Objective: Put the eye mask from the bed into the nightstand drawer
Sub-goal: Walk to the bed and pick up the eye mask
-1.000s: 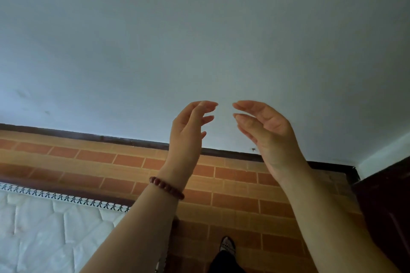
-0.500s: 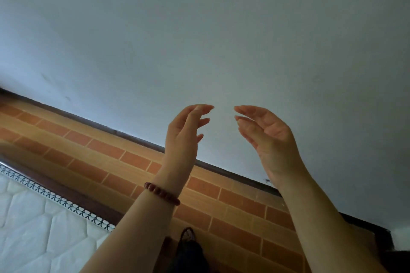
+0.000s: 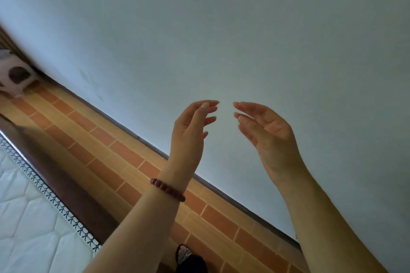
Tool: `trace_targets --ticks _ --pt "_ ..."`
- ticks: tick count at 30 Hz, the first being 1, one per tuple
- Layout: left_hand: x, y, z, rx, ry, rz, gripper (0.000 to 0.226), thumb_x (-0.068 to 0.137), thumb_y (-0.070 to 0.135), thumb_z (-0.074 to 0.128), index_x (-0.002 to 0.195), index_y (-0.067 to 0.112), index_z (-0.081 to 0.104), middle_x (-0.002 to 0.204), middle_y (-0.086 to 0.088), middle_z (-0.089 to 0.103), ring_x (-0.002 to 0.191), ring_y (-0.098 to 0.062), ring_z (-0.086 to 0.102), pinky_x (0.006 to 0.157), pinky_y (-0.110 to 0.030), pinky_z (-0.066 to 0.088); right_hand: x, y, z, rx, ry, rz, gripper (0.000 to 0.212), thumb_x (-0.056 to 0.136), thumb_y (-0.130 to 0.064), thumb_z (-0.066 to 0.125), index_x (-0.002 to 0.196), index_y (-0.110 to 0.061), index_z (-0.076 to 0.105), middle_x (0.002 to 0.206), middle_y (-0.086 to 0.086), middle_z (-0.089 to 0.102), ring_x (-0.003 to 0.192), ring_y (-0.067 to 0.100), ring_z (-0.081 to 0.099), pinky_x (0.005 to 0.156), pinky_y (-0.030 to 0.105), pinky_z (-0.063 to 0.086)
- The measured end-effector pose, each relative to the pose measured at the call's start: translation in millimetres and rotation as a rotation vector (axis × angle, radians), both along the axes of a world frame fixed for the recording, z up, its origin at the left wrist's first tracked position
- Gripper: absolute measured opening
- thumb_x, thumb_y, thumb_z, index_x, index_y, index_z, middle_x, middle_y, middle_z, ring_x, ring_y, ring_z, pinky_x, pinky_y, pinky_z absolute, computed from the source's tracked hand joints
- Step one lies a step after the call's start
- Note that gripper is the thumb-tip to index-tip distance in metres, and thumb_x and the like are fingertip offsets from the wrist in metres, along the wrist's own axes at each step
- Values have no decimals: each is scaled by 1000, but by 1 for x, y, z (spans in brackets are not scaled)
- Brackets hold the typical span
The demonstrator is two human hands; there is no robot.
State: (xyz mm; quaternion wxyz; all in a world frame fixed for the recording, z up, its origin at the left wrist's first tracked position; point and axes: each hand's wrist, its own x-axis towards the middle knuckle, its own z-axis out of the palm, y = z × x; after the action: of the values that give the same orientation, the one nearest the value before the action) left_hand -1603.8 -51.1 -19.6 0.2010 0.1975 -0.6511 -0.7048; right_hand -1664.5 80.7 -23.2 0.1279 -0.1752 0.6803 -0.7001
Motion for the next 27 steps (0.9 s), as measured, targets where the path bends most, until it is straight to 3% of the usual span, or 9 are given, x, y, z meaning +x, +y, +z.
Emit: trace_targets --ticks 14,20,27 --pt "-21 -187 -2 -12 7 380 26 98 35 40 91 36 66 109 10 69 103 -10 65 99 -46 48 -69 -216 0 -6 -9 417 26 71 -44 68 96 -37 70 112 -11 72 111 14 65 102 41 47" --pt "-44 -254 -14 -3 4 518 25 97 37 41 91 35 66 107 11 70 100 -9 66 96 -39 49 -101 -300 -6 -30 -17 568 22 77 -35 69 100 -33 69 113 -8 72 111 15 65 102 41 47" --pt "-74 -338 -10 -59 29 677 24 99 29 40 96 27 64 109 3 68 101 -12 65 85 -24 49 -142 -412 0 -65 4 770 24 71 -41 68 94 -37 71 111 -8 72 109 18 66 98 40 50"
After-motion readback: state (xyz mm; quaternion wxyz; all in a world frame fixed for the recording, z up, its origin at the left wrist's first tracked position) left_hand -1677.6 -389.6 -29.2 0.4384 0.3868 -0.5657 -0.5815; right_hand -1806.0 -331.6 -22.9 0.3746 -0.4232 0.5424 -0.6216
